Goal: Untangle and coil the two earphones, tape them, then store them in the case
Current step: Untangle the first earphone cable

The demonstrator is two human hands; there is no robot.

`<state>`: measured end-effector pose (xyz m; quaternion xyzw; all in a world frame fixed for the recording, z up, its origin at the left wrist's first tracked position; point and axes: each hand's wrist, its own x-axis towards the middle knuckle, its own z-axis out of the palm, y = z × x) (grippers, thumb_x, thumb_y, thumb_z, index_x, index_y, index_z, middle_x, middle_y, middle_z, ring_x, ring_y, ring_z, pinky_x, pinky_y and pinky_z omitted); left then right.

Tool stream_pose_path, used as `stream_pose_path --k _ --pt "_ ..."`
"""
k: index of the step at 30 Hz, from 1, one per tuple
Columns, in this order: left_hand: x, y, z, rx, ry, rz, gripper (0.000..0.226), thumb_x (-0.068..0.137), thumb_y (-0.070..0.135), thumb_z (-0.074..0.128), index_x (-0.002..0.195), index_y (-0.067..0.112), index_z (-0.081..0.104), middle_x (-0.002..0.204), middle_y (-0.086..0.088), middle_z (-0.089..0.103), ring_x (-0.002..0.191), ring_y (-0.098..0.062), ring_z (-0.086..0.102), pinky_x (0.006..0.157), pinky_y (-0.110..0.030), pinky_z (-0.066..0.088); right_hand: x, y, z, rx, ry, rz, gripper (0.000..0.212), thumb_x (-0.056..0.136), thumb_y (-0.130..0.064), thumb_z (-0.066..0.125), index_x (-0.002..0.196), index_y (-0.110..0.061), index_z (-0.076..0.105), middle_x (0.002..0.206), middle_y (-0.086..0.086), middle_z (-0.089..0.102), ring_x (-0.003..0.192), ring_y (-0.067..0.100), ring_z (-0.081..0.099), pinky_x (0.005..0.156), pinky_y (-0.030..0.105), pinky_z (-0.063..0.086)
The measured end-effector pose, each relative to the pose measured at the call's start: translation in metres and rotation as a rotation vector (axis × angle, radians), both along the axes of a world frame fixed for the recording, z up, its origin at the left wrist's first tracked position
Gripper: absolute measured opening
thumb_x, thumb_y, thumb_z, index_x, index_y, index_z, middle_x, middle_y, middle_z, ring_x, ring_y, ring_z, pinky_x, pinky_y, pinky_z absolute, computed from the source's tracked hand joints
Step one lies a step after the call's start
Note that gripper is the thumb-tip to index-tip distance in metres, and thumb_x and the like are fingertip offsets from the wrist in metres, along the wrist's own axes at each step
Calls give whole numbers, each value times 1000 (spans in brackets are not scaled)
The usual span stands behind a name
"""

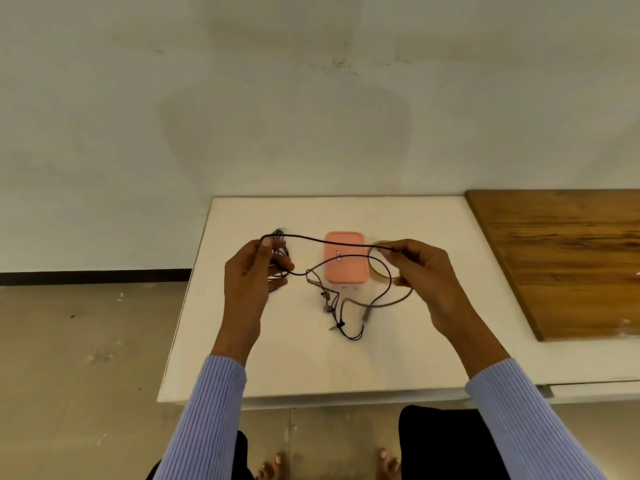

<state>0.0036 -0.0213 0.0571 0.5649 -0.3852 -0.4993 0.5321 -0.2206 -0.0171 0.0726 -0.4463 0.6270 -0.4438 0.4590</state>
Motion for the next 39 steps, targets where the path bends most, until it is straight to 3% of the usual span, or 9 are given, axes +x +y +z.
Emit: stream_pose_path --k 3,7,12,17,22,25,29,34,39 --pt "1 0 -1 93 66 -8 34 100 36 36 97 15 62 88 -7 72 82 -20 70 69 -29 55 -2 -2 1 -113 70 -44 9 80 -8 70 86 -14 73 71 -1 68 58 0 55 57 11 43" --pt "2 -2 2 143 167 -9 37 102 36 29 93 16 59 90 -14 72 82 -28 72 74 -38 57 -6 -4 -6 -206 298 -38 10 78 -15 74 79 -25 73 72 7 69 67 27 61 64 31 49" --pt "8 -1 -1 92 123 30 34 102 29 34 94 9 60 71 -9 64 72 -23 70 62 -27 58 -6 -5 -10 -224 323 15 6 80 -13 72 81 -20 72 76 1 70 63 7 58 59 13 44" --pt "4 14 3 91 83 -51 28 101 19 37 96 6 62 69 -8 61 72 -24 69 64 -28 58 2 -1 -20 -234 332 73 13 76 -11 75 86 -17 68 86 4 70 67 -3 60 61 7 46" --pt "0 26 9 87 174 -81 29 101 14 36 92 5 62 61 -5 58 63 -20 67 62 -28 57 15 11 -26 -299 635 11 33 70 -18 80 95 -19 58 90 -6 57 74 8 52 59 16 43" --pt "-1 28 17 86 218 -95 30 101 12 35 91 6 62 64 -8 57 62 -19 67 62 -28 57 24 16 -26 -300 528 139 25 70 -23 81 77 -22 56 72 -8 59 63 10 53 58 25 46" --pt "-4 28 26 82 245 -101 30 101 12 35 91 5 62 62 -6 58 62 -21 67 63 -28 57 40 23 -25 -266 379 278 22 71 -41 77 81 -25 67 76 -12 68 64 9 61 60 23 49" --pt "-8 32 33 87 307 -146 30 102 12 33 97 2 61 58 -4 59 61 -20 66 60 -27 56 58 23 -26 -327 599 283 47 70 -44 77 111 -28 61 105 -11 61 68 8 59 66 27 49" --pt "-11 34 36 100 348 -175 29 101 12 34 96 2 60 56 -4 55 58 -20 64 59 -29 56 69 23 -25 -195 610 238 30 78 -36 71 101 -23 56 83 -17 65 61 2 58 64 25 49"
